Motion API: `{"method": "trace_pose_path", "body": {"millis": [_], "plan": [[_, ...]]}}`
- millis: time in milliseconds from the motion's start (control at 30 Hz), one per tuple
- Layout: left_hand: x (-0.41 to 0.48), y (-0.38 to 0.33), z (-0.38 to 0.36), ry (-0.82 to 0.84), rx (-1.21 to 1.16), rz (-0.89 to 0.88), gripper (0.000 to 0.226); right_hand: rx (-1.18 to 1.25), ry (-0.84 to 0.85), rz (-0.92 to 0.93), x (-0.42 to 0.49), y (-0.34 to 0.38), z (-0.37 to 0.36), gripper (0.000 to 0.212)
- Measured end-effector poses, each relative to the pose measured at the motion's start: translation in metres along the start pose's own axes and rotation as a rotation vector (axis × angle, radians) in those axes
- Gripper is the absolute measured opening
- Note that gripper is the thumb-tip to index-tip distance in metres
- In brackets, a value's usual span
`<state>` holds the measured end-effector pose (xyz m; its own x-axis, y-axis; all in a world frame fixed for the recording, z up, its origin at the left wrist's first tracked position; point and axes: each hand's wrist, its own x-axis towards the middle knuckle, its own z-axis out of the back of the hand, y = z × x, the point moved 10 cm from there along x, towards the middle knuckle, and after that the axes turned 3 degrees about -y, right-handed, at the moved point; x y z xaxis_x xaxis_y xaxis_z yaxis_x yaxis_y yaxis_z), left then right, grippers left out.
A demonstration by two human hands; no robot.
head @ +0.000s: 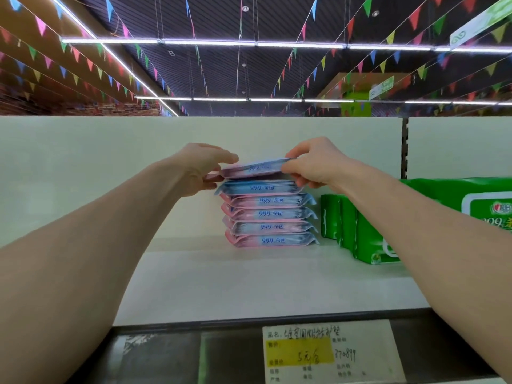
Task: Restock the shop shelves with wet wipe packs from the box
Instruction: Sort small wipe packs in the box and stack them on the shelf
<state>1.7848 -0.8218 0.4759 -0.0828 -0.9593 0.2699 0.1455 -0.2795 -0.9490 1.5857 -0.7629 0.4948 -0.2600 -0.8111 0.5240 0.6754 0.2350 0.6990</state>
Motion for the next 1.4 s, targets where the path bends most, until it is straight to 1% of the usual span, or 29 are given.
{"method": "trace_pose_path", "body": {"millis": [33, 67, 167, 200, 233, 267, 300, 367, 400, 467, 500, 567, 667, 733, 833, 900, 933, 967, 1000, 1033, 1067, 1100, 1133, 1200, 1300, 1400], "plan": [[-0.001, 0.0, -0.003, 0.036, 0.079, -0.01, 0.017, -0.058, 0.021, 0.005, -0.001, -0.001, -0.002, 0.013], [-0.001, 0.0, -0.005, 0.058, 0.151, -0.019, 0.022, -0.104, 0.03, 0.007, -0.001, -0.002, -0.002, 0.013], [-0.002, 0.005, -0.002, 0.098, 0.308, 0.025, 0.051, -0.194, 0.014, 0.017, -0.001, -0.002, 0.006, 0.022], [-0.004, 0.008, -0.001, 0.115, 0.35, 0.06, 0.059, -0.23, 0.004, 0.019, -0.001, -0.003, 0.008, 0.026], [-0.005, 0.013, -0.001, 0.144, 0.379, 0.098, 0.061, -0.248, 0.01, 0.014, -0.002, -0.003, 0.008, 0.027], [-0.008, 0.016, -0.004, 0.19, 0.392, 0.123, 0.056, -0.233, 0.048, -0.006, -0.003, -0.005, 0.004, 0.027], [-0.012, 0.017, -0.009, 0.236, 0.39, 0.126, 0.046, -0.187, 0.112, -0.037, -0.006, -0.009, -0.002, 0.027], [-0.014, 0.014, -0.019, 0.274, 0.374, 0.075, 0.024, -0.091, 0.237, -0.091, -0.014, -0.014, -0.017, 0.032], [-0.013, 0.011, -0.022, 0.259, 0.368, 0.037, 0.026, -0.077, 0.266, -0.095, -0.016, -0.016, -0.02, 0.039], [-0.009, 0.007, -0.023, 0.189, 0.384, -0.028, 0.051, -0.087, 0.257, -0.084, -0.016, -0.016, -0.02, 0.056], [-0.009, 0.005, -0.022, 0.147, 0.412, -0.062, 0.056, -0.1, 0.241, -0.075, -0.016, -0.015, -0.019, 0.059], [-0.01, 0.0, -0.022, 0.093, 0.468, -0.119, 0.052, -0.114, 0.204, -0.066, -0.013, -0.014, -0.016, 0.055], [-0.013, -0.007, -0.029, 0.08, 0.539, -0.187, 0.042, -0.111, 0.147, -0.059, -0.009, -0.014, -0.01, 0.043], [-0.015, -0.008, -0.032, 0.077, 0.565, -0.207, 0.04, -0.144, 0.125, -0.056, -0.006, -0.016, -0.007, 0.036], [-0.016, -0.007, -0.036, 0.084, 0.609, -0.218, 0.045, -0.255, 0.1, -0.035, -0.004, -0.016, -0.003, 0.031], [-0.015, -0.005, -0.038, 0.094, 0.645, -0.201, 0.053, -0.281, 0.105, -0.026, -0.006, -0.015, -0.002, 0.033], [-0.014, -0.003, -0.039, 0.106, 0.663, -0.193, 0.056, -0.298, 0.12, -0.022, -0.006, -0.014, -0.002, 0.037], [-0.013, -0.001, -0.041, 0.123, 0.688, -0.196, 0.06, -0.344, 0.138, -0.012, -0.007, -0.013, -0.004, 0.045], [-0.013, 0.0, -0.043, 0.131, 0.745, -0.225, 0.067, -0.435, 0.159, 0.009, -0.006, -0.013, -0.007, 0.059], [-0.012, -0.002, -0.045, 0.117, 0.863, -0.286, 0.079, -0.558, 0.176, 0.045, -0.006, -0.011, -0.01, 0.075], [-0.012, -0.006, -0.046, 0.074, 1.029, -0.366, 0.091, -0.671, 0.183, 0.091, -0.005, -0.009, -0.015, 0.089], [-0.013, -0.01, -0.048, 0.017, 1.19, -0.458, 0.098, -0.757, 0.18, 0.142, -0.005, -0.006, -0.021, 0.097], [-0.016, -0.014, -0.054, -0.019, 1.314, -0.545, 0.1, -0.823, 0.172, 0.197, -0.005, -0.002, -0.027, 0.099], [-0.02, -0.014, -0.067, -0.009, 1.429, -0.637, 0.094, -0.937, 0.151, 0.297, -0.009, 0.005, -0.038, 0.091], [-0.019, -0.011, -0.075, 0.002, 1.487, -0.666, 0.085, -1.042, 0.125, 0.378, -0.015, 0.011, -0.043, 0.078], [-0.014, -0.009, -0.075, -0.019, 1.519, -0.67, 0.082, -1.061, 0.108, 0.398, -0.017, 0.013, -0.044, 0.076]]}}
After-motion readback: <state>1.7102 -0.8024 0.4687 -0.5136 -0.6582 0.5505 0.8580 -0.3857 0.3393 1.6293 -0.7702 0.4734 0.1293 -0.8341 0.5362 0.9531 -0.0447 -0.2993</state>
